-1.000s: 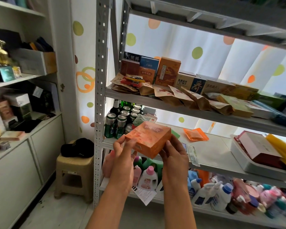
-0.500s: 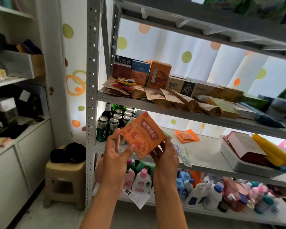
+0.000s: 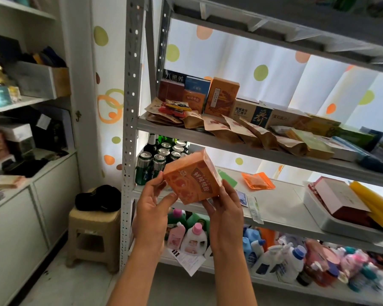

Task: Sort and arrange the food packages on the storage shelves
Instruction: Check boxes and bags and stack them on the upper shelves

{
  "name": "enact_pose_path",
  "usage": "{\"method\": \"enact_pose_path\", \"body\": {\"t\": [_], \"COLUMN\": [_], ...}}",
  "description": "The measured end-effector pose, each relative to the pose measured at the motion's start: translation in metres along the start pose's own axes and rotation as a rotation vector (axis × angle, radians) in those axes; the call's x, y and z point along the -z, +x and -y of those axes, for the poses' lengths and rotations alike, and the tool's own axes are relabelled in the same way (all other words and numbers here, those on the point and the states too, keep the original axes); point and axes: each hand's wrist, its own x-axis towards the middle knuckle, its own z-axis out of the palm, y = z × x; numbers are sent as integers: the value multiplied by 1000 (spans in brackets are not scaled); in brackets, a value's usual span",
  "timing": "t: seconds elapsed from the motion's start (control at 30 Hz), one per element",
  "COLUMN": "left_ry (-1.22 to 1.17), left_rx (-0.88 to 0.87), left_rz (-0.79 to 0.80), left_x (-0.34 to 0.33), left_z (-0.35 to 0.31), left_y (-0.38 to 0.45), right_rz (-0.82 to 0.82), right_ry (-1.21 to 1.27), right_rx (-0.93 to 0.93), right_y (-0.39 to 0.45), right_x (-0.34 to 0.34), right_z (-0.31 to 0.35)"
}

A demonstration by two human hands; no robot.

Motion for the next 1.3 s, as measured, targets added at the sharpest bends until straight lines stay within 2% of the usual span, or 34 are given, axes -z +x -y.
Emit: {"method": "enact_pose_path", "body": {"t": [0.13,0.47,0.7,0.83,1.0,1.13,1.3], "left_ry": [-57,63,150,214,462,663,1083], "left_rx": [33,51,15,-65,-195,-304,-510], "left_rz": [20,48,215,278,303,347,303], "left_x": [-4,-20,-44,-67,-101,-126,-168], "left_z": [6,9,-24,-42,-65,-99,-135], "left_y": [2,6,33,64,114,153,205], "right_rz": [-9,-23,-58,-3,53,117,205], "right_ry": [50,-205,-341,-368,-342,-222,-294], "right_rx": [3,125,238,303,351,305,317], "right_y": [3,15,52,90,148,199,272], "right_x": [6,27,33,27,14,0,-17], "right_z": [2,14,59,91,121,141,165]}}
